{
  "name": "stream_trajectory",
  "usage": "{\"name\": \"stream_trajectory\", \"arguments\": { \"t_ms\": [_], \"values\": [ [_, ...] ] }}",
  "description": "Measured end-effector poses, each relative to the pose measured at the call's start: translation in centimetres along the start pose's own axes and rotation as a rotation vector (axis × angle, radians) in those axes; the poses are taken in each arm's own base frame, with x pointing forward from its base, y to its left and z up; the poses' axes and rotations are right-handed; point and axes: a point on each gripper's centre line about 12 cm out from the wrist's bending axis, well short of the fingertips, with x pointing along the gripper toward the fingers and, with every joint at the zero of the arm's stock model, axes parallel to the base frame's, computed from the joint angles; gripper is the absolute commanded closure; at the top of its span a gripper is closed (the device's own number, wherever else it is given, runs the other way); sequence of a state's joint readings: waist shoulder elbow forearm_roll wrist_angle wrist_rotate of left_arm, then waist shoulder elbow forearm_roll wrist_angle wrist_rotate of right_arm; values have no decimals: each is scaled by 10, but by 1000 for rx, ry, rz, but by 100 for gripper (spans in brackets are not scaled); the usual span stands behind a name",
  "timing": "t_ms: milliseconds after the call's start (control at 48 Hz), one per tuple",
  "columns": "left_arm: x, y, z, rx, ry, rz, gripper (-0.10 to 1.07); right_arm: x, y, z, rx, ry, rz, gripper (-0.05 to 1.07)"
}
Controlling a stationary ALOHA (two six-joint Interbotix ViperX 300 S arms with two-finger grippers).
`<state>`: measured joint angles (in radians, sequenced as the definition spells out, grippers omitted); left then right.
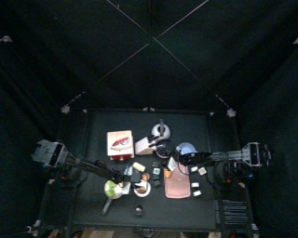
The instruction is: Grab eggshell
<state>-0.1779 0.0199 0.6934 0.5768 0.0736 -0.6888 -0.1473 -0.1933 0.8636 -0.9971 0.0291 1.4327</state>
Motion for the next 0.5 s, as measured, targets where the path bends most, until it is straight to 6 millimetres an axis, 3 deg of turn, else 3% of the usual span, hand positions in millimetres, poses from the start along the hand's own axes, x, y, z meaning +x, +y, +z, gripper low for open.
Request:
{"name": "stream_trajectory", "arguments": {
  "t_ms": [167,500],
  "values": [
    [12,24,7,-36,41,81,23,-3,-2,-5,-2,9,-10,9],
    [42,42,5,-11,85,121,23,-5,-3,-8,-6,12,-12,9]
  ]
}}
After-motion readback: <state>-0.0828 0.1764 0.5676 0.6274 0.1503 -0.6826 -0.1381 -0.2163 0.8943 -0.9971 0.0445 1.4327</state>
